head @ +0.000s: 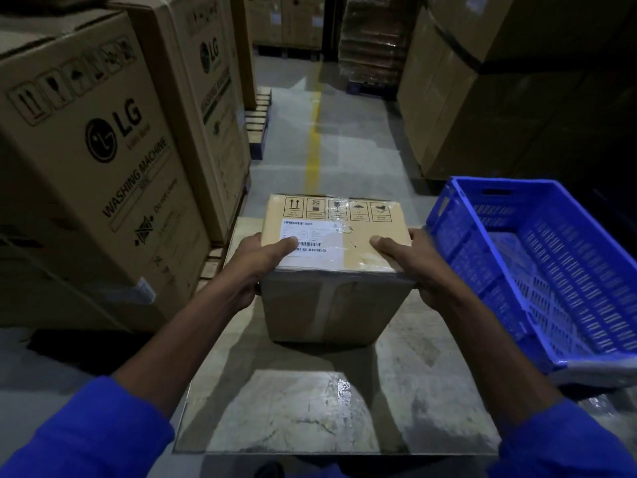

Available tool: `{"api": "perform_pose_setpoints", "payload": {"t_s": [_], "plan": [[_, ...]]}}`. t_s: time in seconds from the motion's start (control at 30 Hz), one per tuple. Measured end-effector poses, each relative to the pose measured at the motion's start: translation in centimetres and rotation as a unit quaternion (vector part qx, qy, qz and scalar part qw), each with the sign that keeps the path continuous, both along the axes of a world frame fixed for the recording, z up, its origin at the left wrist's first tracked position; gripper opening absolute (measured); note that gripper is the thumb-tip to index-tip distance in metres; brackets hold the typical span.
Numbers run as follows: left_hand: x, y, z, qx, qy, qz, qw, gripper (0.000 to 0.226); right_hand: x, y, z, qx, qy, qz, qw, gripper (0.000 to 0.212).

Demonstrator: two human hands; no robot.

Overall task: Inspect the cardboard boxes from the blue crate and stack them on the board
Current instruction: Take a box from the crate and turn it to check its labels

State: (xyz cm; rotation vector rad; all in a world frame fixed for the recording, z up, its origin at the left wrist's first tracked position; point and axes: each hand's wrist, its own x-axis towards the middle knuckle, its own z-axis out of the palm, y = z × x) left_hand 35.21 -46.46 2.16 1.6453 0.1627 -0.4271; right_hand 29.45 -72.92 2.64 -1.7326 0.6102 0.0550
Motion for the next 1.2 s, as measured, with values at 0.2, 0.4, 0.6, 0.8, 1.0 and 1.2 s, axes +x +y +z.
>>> {"api": "perform_pose_setpoints", "payload": {"t_s": [0.2,0.4,0.6,0.8,1.0,1.2], "plan": [[-0.3,0.0,0.3,0.020,-0.017,-0.009,1.000,0.022,0.0,0.0,-0.5,-0.004,-0.001,-0.002,1.000,0.082],[-0.7,0.3,0.3,0.035,-0.027,-0.017,0.999,0.040,-0.6,0.5,0.0,0.027,-0.004,-0.011,1.000,0.072],[-1.5,1.1,-0.5,-0.084,0.096,-0.041,0.991,0.068,-2.6,0.0,-1.3,0.189,0.011,-0.071,0.979,0.052],[-0.3,1.9,-3.9,-0.082,0.188,-0.017,0.979,0.088,-4.1,0.8,-4.2,0.168,0.097,-0.073,0.978,0.038],[-0.3,1.8,-3.6,-0.080,0.144,-0.092,0.982,0.051,-5.2,-0.3,-4.0,0.205,0.060,-0.064,0.975,0.020],[0.7,1.7,-2.7,-0.255,0.095,-0.096,0.957,0.046,-5.5,0.4,-1.1,0.248,-0.030,-0.021,0.968,0.026]]}}
